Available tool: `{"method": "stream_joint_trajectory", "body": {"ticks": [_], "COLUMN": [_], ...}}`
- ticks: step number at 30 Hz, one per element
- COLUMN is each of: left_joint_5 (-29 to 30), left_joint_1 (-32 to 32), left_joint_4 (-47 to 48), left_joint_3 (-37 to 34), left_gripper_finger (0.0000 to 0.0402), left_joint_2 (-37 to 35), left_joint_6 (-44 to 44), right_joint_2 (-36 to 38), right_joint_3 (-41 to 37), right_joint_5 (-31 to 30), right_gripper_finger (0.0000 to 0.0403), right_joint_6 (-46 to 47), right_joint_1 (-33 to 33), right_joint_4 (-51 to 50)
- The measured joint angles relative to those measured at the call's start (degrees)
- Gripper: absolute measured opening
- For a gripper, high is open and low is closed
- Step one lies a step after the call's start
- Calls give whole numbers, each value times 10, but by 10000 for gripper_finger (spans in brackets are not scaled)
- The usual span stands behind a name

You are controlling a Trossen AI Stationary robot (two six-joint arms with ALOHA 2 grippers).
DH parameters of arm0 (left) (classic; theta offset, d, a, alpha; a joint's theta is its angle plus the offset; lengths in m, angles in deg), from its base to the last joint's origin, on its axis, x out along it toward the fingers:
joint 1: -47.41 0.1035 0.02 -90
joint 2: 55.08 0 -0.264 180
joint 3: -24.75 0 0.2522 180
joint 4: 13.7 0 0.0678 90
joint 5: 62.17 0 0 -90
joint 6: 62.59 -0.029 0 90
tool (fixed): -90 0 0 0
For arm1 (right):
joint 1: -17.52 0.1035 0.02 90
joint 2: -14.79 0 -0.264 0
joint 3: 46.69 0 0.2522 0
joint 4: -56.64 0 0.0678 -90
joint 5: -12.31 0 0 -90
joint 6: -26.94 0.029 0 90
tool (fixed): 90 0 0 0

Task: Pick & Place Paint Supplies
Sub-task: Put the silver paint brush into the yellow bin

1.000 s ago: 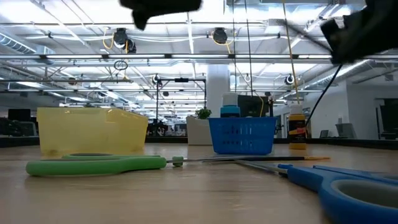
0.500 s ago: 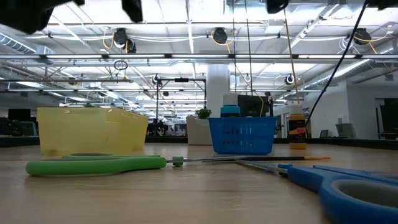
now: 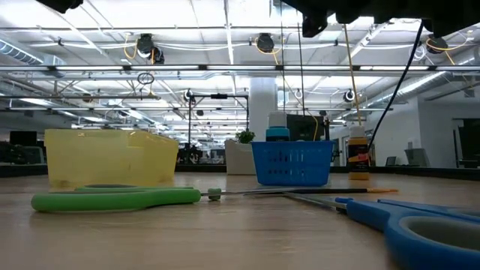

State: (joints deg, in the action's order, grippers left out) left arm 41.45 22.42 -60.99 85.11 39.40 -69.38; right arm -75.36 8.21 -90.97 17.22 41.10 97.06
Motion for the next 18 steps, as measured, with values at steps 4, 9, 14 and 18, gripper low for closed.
{"method": "stream_joint_trajectory", "body": {"ticks": [4,9,14,18], "left_joint_5": [5,10,38,173], "left_joint_1": [1,2,0,-27], "left_joint_4": [16,24,30,127], "left_joint_3": [0,1,1,1], "left_gripper_finger": [219,100,21,20], "left_joint_2": [1,1,-4,-43], "left_joint_6": [-3,-4,-16,-28], "right_joint_2": [0,0,0,5], "right_joint_3": [0,0,0,0], "right_joint_5": [0,0,-5,-16], "right_gripper_finger": [3,4,8,35], "right_joint_6": [0,0,9,40], "right_joint_1": [0,0,1,-1], "right_joint_4": [-6,-18,-23,-38]}}
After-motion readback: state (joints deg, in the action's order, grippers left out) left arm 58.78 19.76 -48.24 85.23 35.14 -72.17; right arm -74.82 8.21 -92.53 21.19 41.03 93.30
